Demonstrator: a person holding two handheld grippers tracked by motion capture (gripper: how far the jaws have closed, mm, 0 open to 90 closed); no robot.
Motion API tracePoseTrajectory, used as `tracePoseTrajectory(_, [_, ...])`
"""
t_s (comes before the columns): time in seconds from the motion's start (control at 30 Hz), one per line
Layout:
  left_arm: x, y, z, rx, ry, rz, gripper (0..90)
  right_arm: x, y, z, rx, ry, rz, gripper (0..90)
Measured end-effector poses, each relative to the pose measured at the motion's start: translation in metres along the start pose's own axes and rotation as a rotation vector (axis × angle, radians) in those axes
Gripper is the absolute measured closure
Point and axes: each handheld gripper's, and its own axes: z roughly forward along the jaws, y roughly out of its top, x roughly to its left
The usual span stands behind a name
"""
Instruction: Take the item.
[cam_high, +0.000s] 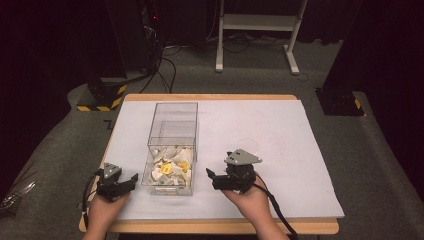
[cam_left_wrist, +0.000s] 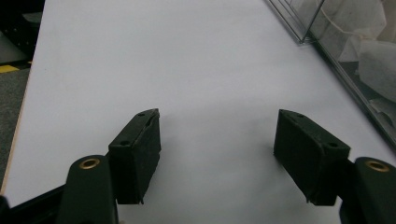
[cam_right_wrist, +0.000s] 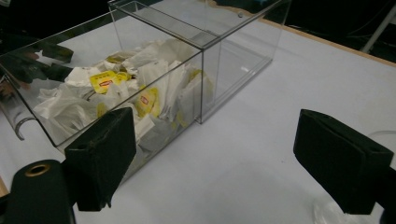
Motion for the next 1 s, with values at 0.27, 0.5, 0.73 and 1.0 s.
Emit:
tracePoseTrajectory(0.27, [0.0, 0.0, 0.0, -0.002, 0.002, 0.0, 31.9, 0.017, 0.007, 0.014, -0.001, 0.039, -0.019, 13.3])
tracePoseTrajectory(0.5, [0.0, 0.0, 0.0, -0.003, 0.002, -0.001, 31.9, 0.032, 0.012, 0.025, 0.0, 0.085, -0.034, 13.4])
tracePoseTrajectory(0.73, [0.0, 0.0, 0.0, -0.001, 0.001, -0.001, 31.9, 0.045, 0.018, 0.036, 0.011, 0.11, -0.051, 13.5])
tracePoseTrajectory(1.0, [0.0, 0.0, 0.0, 0.0, -0.001, 0.0, 31.9, 0.058, 0.022, 0.045, 0.021, 0.135, -0.069, 13.7])
